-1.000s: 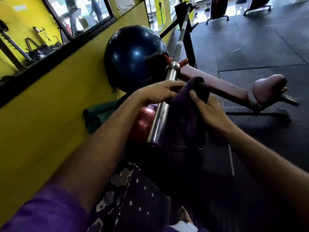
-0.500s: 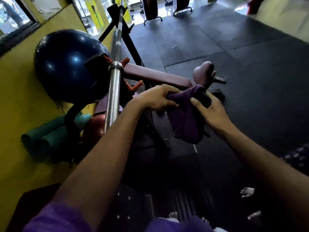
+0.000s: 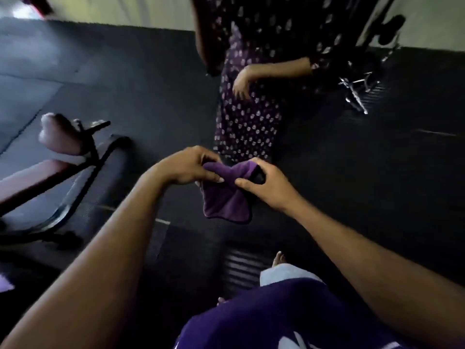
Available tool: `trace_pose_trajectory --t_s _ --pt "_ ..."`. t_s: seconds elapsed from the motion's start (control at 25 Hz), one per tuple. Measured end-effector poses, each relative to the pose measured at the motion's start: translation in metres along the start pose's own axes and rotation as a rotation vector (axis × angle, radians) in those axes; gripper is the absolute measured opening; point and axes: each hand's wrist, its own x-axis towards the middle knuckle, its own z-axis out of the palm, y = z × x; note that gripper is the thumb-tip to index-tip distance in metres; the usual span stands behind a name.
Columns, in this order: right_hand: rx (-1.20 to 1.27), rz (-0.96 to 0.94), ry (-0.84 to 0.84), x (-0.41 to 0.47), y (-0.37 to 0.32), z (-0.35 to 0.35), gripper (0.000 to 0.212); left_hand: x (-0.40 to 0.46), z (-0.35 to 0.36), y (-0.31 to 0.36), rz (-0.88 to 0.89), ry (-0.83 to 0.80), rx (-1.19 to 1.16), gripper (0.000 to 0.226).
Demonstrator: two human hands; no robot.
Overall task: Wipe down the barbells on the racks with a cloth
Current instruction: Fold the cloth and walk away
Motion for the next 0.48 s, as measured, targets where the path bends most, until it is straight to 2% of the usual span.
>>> trace_pose_trajectory --t_s 0.2,0.48 --pt "-0.071 0.236 0.434 -0.064 0.092 -0.159 0.015 0.189 0.077 0.108 0.217 -0.295 0.042 0.008" --pt "-0.161 0.401 0.816 -0.135 0.161 -0.381 0.015 0.407 0.176 0.301 0.534 -0.435 0.149 0.005"
